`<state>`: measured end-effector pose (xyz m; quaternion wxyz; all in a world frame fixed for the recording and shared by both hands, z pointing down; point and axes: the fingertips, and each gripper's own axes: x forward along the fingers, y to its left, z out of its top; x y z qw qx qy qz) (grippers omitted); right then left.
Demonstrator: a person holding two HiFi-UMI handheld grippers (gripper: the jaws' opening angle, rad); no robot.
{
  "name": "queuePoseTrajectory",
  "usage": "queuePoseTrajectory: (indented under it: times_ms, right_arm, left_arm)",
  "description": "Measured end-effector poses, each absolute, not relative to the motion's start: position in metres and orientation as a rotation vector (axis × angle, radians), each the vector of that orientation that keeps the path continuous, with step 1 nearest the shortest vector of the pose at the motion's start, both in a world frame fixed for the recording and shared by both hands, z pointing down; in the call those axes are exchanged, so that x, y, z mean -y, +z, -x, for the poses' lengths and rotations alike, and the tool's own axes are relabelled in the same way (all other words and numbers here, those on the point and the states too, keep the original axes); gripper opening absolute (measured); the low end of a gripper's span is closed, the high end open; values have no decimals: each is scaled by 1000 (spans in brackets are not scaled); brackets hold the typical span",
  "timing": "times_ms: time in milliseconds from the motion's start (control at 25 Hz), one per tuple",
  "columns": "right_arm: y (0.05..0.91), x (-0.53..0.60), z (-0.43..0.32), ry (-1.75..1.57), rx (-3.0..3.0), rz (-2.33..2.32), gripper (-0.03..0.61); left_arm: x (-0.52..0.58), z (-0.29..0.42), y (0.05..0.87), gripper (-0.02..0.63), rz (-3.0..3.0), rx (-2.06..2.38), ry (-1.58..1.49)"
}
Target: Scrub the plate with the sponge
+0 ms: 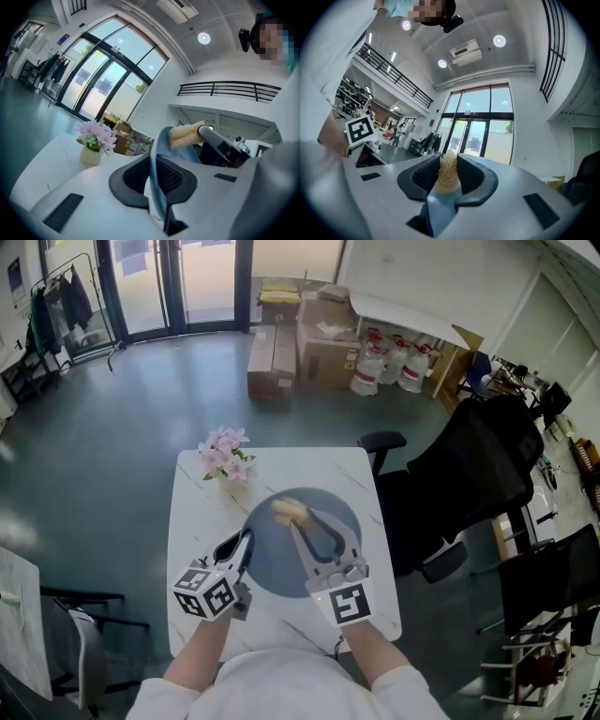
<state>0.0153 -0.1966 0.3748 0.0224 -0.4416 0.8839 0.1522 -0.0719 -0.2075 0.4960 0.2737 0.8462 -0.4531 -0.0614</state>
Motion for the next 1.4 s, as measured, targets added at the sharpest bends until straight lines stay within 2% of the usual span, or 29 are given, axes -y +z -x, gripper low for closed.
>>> queuePoseTrajectory:
  times_ms: [280,440,720,960,1400]
  right_arm:
    - [384,208,-95,489,-2649,1684,120]
    - [415,190,-114,420,-2675,1762,120]
    - [456,154,-68,282,-2807,1604,120]
    - [460,137,-21,293,-2905,1410,120]
    - [435,142,-45,217,-2778,1486,120]
  left_arm:
    - [219,77,494,44,-2251,1220,-214]
    - [232,87,489,45,-2234,1258,-248]
    - [251,98,477,44,-2228,1311,-294]
    - [255,103,473,44,-2223,1332,-312]
    - [255,106,483,44,-2192,1347,-302]
